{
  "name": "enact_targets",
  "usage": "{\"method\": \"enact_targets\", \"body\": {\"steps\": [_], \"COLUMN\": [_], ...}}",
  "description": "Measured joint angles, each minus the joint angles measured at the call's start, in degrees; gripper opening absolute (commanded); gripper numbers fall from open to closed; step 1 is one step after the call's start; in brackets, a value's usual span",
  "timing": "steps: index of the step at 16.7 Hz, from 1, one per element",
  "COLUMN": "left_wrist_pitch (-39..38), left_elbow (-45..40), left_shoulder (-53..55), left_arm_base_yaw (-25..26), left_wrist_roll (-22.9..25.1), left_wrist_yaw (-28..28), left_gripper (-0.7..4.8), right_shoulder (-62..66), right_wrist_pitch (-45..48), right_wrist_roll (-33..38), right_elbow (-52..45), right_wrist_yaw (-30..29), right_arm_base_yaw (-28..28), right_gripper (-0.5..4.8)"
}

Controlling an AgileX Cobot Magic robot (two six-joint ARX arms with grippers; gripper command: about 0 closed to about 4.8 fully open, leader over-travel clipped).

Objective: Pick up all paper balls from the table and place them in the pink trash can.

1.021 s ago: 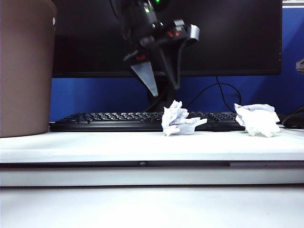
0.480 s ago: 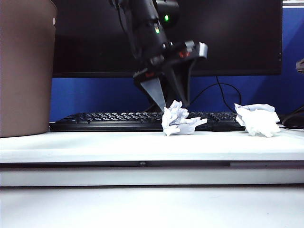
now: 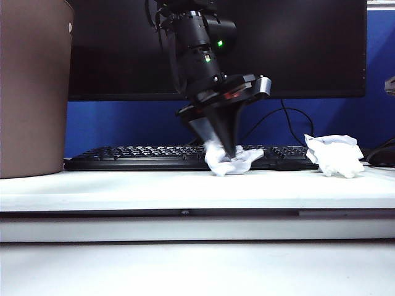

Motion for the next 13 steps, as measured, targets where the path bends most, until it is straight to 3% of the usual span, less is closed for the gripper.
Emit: {"method": "enact_targets", "body": {"steps": [3,6,13], "left_wrist_pitch": [-2.1,-7.6,-1.9], "left_elbow": [0.0,-0.1,1.9], "left_shoulder": [-0.2,-5.3,-29.5], "left_arm_base_yaw": [0.0,0.0,5.0], "left_wrist_roll": [-0.1,0.1,0.1], "left_wrist_yaw": [-0.5,-9.6,-29.6], "left_gripper": [-0.05,-0.05,-0.05], "right_shoulder": [0.0,0.0,0.0], "right_wrist_pitch": [0.0,0.0,0.0], "right_wrist_roll": [0.0,0.0,0.0], "right_elbow": [0.0,0.0,0.0], "right_wrist_yaw": [0.0,0.0,0.0], "right_arm_base_yaw": [0.0,0.0,0.0], "right_gripper": [0.24,0.24,0.23]}}
